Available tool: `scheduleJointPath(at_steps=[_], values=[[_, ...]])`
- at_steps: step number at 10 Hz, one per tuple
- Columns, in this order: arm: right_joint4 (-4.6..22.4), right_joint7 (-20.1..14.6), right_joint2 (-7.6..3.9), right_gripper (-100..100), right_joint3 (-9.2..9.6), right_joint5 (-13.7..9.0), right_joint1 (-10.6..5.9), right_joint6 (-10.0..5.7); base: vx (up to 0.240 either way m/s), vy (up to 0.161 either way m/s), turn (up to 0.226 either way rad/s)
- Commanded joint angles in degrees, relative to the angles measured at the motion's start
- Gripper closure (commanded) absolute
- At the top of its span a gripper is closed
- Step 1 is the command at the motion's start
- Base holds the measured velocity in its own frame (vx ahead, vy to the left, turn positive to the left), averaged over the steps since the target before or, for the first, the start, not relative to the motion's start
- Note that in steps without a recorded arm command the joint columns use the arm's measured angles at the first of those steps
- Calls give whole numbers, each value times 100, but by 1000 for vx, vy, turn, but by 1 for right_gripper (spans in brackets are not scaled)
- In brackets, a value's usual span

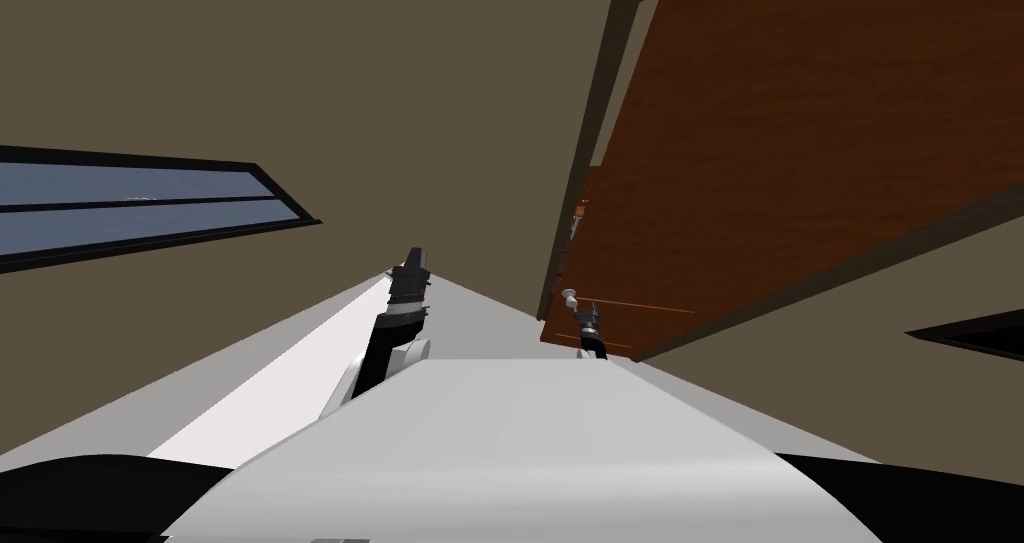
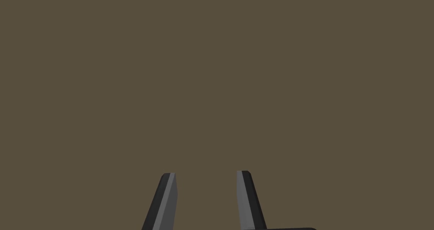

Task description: Pull the door open

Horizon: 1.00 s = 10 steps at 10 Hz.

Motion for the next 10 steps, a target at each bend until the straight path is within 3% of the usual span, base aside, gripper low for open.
scheduleJointPath(at_steps=[1, 5, 7, 10], values=[[-152, -274, 134, -100, 137, -48, -35, 75, -38, -8, 44], [-56, -274, 134, -100, 137, -48, -35, 75, -10, -6, 3], [-152, -274, 134, -100, 137, -48, -35, 75, 0, 8, -8], [-161, -724, 205, -100, 204, -227, -86, 138, -45, -14, 52]])
